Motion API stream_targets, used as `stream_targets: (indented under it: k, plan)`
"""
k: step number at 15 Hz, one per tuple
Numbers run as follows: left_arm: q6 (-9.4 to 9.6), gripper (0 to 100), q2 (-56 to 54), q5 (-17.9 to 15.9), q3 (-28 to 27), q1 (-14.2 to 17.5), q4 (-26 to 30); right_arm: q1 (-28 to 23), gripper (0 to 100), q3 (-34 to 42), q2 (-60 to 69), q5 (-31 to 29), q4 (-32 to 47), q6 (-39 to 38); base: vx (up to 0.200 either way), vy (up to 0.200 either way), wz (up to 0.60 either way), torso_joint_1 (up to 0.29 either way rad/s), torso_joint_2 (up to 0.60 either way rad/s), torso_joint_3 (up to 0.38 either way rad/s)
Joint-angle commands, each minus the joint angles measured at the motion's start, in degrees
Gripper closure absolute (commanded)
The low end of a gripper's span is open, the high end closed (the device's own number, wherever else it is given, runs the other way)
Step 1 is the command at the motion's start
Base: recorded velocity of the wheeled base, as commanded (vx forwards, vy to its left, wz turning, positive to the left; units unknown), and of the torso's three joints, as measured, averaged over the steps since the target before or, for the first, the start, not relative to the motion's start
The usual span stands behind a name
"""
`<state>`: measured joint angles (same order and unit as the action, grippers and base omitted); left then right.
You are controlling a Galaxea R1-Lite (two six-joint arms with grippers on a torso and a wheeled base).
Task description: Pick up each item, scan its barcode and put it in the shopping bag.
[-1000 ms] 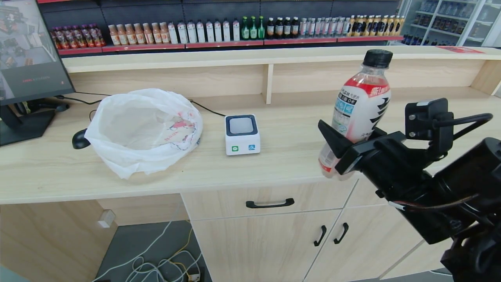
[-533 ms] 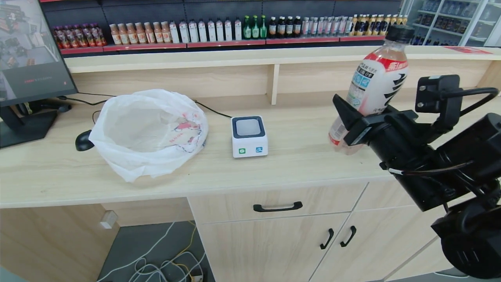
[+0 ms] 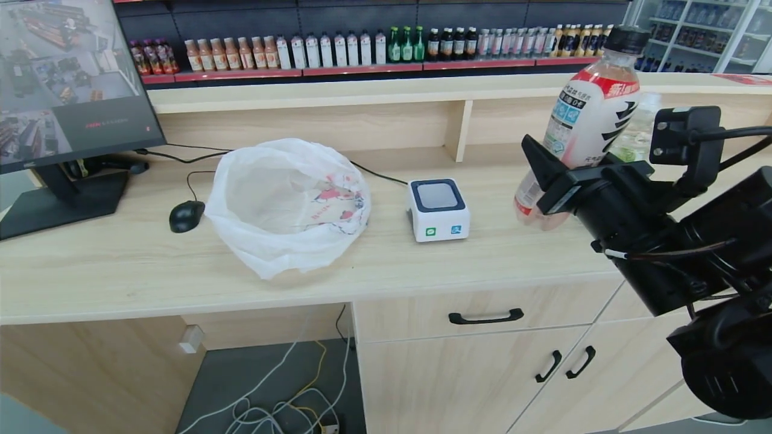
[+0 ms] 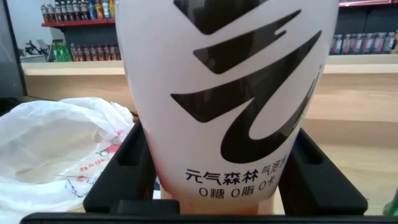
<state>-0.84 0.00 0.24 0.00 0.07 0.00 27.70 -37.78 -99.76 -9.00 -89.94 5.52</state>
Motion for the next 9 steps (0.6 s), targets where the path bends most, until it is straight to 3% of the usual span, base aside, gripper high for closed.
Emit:
stream_targets:
  k: [1, 2, 7, 9]
  plan:
    - [-0.04, 0, 0.0, 0.0, 0.0, 0.0, 0.0, 0.0, 100, 0.0, 0.2, -0.1, -0.1, -0.1, 0.0, 0.2, 0.0, 0.002, 0.01, -0.002]
    - [0.05, 0, 0.0, 0.0, 0.0, 0.0, 0.0, 0.0, 100, -1.2, 0.3, -0.1, -0.1, -0.1, 0.0, 0.2, 0.0, 0.002, 0.0, 0.007]
    - [0.14, 0, 0.0, 0.0, 0.0, 0.0, 0.0, 0.3, 100, -1.6, 0.1, -0.1, -0.1, 0.0, 0.0, 0.0, 0.0, 0.0, 0.0, 0.0]
    - [0.4, 0, 0.0, 0.0, 0.0, 0.0, 0.0, 0.3, 100, -1.6, -0.9, 3.1, -0.1, 0.7, 0.0, 0.0, 0.0, 0.0, 0.0, 0.0]
